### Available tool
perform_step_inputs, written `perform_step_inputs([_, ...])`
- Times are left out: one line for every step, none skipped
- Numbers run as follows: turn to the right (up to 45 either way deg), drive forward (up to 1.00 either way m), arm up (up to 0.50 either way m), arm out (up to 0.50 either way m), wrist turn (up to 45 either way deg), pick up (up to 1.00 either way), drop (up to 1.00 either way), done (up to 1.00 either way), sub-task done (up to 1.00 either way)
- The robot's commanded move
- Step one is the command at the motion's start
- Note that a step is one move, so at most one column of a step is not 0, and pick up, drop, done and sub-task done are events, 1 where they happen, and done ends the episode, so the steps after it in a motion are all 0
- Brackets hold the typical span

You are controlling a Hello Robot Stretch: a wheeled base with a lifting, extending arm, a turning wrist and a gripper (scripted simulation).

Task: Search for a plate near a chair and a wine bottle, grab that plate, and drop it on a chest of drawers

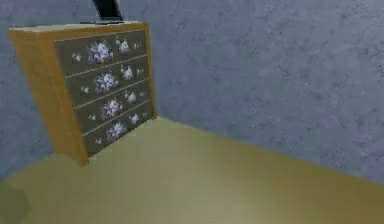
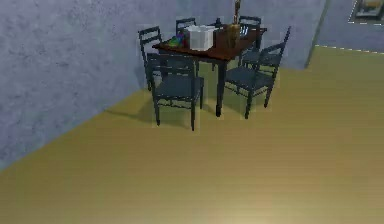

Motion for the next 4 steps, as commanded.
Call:
perform_step_inputs([45.0, 0.00, 0.00, 0.00, 0.0, 0.00, 0.00, 0.00, 0.00])
perform_step_inputs([45.0, 0.00, 0.00, 0.00, 0.0, 0.00, 0.00, 0.00, 0.00])
perform_step_inputs([39.0, 0.00, 0.00, 0.00, 0.0, 0.00, 0.00, 0.00, 0.00])
perform_step_inputs([0.0, 1.00, 0.00, 0.00, 0.0, 0.00, 0.00, 0.00, 0.00])
